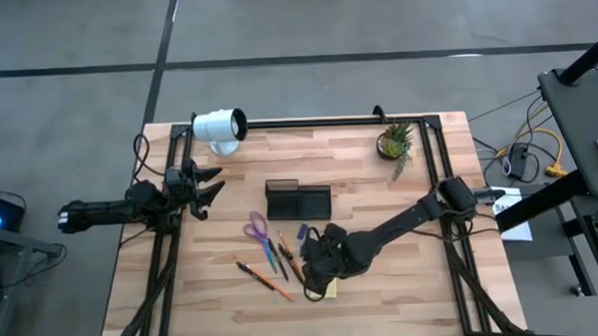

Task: Pick and place office supplies into organizer
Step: Put the bottom right black binder clip into the black desk organizer

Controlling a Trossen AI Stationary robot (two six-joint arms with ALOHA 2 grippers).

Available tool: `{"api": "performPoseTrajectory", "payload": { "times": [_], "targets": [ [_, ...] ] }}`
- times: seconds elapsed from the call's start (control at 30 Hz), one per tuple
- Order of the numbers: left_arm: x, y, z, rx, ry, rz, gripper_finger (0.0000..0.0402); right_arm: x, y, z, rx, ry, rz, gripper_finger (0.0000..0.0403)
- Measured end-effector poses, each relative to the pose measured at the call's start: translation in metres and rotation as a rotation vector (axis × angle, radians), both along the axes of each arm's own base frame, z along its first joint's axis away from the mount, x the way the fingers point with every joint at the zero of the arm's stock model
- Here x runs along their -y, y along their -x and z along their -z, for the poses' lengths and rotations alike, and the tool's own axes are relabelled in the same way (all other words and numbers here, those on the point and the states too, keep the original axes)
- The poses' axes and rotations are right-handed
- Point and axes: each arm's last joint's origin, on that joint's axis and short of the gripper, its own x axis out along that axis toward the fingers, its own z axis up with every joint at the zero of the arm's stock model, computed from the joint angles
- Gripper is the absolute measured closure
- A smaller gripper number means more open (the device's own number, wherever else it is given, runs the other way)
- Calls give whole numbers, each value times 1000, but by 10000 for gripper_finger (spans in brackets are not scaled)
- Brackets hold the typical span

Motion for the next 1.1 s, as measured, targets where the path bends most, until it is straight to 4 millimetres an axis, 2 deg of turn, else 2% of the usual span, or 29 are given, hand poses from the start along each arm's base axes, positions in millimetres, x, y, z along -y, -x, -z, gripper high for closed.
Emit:
{"api": "performPoseTrajectory", "payload": {
  "times": [0.13,0.2,0.3,0.4,0.53,0.6,0.7,0.87,0.97,1.1],
  "targets": [
    [0,0,0,-1,0,0,194,2,-1,1,7,-18,44,123],
    [0,0,0,-1,0,0,194,3,-2,1,35,-64,153,109],
    [0,0,0,-1,0,0,194,3,-4,2,112,-132,365,106],
    [0,0,0,-2,0,0,194,3,-8,14,142,-180,499,117],
    [0,0,0,-2,0,0,194,-7,-26,30,137,-301,458,135],
    [0,0,0,-4,0,0,194,-12,-33,34,118,-298,432,141],
    [0,0,0,-5,0,0,194,-12,-35,30,42,-210,447,149],
    [0,-1,1,-7,0,-1,194,-8,-35,6,-21,-39,468,154],
    [0,0,0,-5,0,0,194,-9,-37,0,-49,-2,406,154],
    [0,-1,1,-8,0,0,194,-13,-43,3,-66,-15,324,154]
  ]
}}
